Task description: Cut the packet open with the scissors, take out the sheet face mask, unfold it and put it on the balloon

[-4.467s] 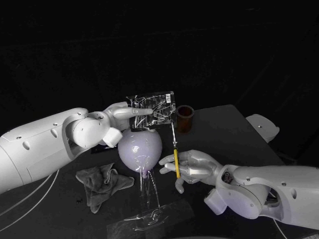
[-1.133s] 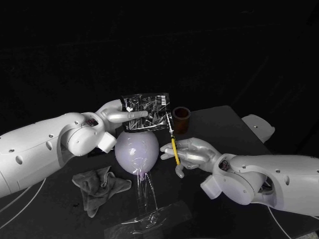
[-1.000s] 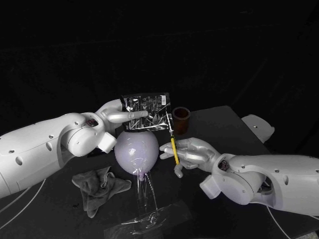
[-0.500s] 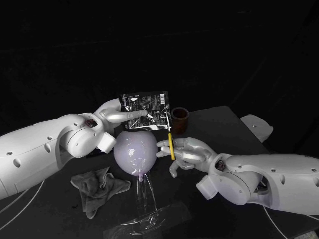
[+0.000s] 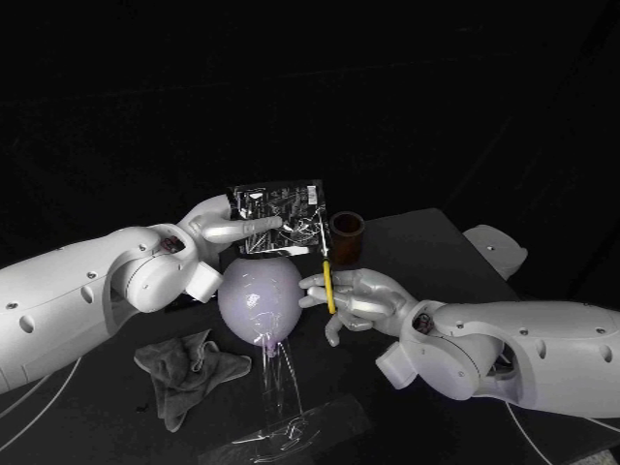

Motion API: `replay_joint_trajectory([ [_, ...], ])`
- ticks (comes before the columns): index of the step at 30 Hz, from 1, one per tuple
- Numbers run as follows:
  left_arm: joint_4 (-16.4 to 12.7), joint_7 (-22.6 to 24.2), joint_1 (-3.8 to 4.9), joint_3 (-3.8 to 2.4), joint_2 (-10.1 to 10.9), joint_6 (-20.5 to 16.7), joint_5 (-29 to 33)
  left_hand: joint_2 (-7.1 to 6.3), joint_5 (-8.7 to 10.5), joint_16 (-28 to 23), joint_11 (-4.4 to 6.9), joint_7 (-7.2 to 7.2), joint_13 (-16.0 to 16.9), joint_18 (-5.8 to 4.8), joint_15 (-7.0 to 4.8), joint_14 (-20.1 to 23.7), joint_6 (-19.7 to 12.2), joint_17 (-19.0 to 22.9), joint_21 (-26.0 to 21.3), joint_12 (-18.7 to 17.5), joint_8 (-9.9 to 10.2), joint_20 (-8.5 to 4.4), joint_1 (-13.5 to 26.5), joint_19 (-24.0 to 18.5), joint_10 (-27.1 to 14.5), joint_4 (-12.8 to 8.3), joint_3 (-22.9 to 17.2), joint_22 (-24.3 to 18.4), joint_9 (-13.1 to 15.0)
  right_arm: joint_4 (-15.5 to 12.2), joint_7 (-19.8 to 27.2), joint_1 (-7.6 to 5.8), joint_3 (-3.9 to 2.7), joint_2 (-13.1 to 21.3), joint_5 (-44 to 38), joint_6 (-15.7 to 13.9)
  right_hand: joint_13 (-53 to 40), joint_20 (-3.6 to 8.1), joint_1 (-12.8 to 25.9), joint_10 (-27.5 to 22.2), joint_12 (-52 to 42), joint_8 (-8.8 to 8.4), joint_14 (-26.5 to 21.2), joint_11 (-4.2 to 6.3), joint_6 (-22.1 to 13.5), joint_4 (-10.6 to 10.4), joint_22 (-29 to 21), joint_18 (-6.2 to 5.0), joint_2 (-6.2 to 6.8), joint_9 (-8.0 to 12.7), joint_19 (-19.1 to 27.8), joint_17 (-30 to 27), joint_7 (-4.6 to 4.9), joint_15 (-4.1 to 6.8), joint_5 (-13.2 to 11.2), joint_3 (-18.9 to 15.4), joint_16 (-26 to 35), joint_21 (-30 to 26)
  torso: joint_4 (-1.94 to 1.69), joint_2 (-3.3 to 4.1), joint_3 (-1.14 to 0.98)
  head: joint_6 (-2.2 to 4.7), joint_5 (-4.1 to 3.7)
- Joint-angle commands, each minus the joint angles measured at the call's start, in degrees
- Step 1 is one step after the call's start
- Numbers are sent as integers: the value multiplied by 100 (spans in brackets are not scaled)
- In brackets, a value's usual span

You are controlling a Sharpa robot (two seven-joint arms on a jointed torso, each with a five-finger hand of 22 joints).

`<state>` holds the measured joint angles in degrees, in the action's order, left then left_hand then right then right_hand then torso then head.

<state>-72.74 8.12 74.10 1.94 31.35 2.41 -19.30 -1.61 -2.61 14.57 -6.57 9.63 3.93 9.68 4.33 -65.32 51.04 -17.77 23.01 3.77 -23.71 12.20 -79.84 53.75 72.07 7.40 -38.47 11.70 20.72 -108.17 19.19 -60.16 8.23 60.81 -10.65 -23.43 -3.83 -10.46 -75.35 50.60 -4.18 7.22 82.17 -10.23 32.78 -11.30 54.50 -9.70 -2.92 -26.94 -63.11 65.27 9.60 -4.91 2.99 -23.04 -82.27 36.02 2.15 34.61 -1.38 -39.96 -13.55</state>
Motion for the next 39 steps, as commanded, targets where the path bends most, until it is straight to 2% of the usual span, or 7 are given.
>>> replay_joint_trajectory([
  [1, -29, 123, 1, -2, -9, 45, -62, 17, -17, -28, 0, 30, 0, 63, 4, -2, 10, -5, 16, -8, -30, -19, -19, -7, 4, -14, -34, 9, 1405, 13, 152, -22, -15, -11, 51, -68, -14, -4, -71, 212, -91, 166, 45, 27, 212, 33, -8, -81, -119, -79, -25, 86, 439, -5, -18, -12, -72, 12, -3, 1, 0, 3, 10],
  [5, -27, 166, 0, -2, -6, 33, -86, 17, -16, -28, 0, 30, -1, 62, 4, -1, 10, -5, 17, -8, -31, -19, -19, -8, 3, -15, -34, 9, 1407, 49, 138, -40, -18, -5, 72, -133, -65, 39, -159, 687, -293, 452, 162, 71, 660, 101, 145, -46, -245, -145, -200, 317, 437, 20, -22, -78, -169, 294, 2, 2, 1, -6, 28],
  [7, -27, 195, -1, -2, -5, 30, -109, 17, -16, -28, 0, 30, -1, 62, 4, -1, 10, -5, 17, -8, -31, -19, -19, -8, 3, -15, -34, 9, 1407, 66, 129, -47, -19, 1, 80, -161, -106, 90, -200, 1008, -429, 600, 223, 159, 938, 138, 296, -15, -325, -171, -345, 436, 346, 84, -14, -120, -216, 547, 3, 1, 1, -14, 36],
  [13, -28, 255, -3, -2, -2, 24, -177, 17, -16, -29, 0, 30, -1, 62, 4, -1, 9, -6, 17, -9, -31, -18, -19, -9, 3, -15, -34, 9, 1408, 89, 119, -56, -20, 9, 92, -208, -170, 233, -246, 1480, -582, 774, 306, 333, 1318, 209, 510, 45, -455, -177, -542, 583, 171, 238, -30, -241, -264, 903, 1, 1, -3, -28, 48],
  [32, -26, 285, -6, -2, 21, 13, -204, 16, -15, -33, -1, 29, -1, 60, 6, 2, 8, -8, 16, -9, -35, -17, -20, -17, 1, -18, -32, 9, 1418, 90, 140, -60, -20, 21, 95, -251, -80, 239, -203, 1294, -350, 660, 304, 271, 1216, 276, 509, 66, -497, -77, -523, 525, 224, 211, -23, -354, -239, 921, 3, 1, -3, 13, 33],
  [37, -31, 306, -8, -2, 29, 53, -212, 16, -15, -33, -1, 29, -1, 60, 6, 2, 8, -8, 16, -9, -35, -17, -20, -17, 1, -18, -32, 9, 1418, 96, 124, -60, -20, 19, 24, -106, 30, 121, -89, 697, 31, 430, 193, 79, 850, 311, 268, 30, -413, 51, -260, 278, 408, 61, -28, -353, -162, 565, 4, -1, -4, 29, 30],
  [39, -36, 328, -9, -2, 35, 86, -255, 15, -16, -34, -1, 30, -1, 59, 6, 3, 7, -9, 16, -9, -37, -16, -22, -21, 1, -21, -32, 9, 1423, 94, 104, -60, -20, 17, -25, -13, 29, 33, -9, 289, 70, 275, 70, -22, 549, 315, 17, -30, -349, 126, 21, 54, 507, -38, -24, -343, -97, 189, 2, 4, -7, 30, 32],
])
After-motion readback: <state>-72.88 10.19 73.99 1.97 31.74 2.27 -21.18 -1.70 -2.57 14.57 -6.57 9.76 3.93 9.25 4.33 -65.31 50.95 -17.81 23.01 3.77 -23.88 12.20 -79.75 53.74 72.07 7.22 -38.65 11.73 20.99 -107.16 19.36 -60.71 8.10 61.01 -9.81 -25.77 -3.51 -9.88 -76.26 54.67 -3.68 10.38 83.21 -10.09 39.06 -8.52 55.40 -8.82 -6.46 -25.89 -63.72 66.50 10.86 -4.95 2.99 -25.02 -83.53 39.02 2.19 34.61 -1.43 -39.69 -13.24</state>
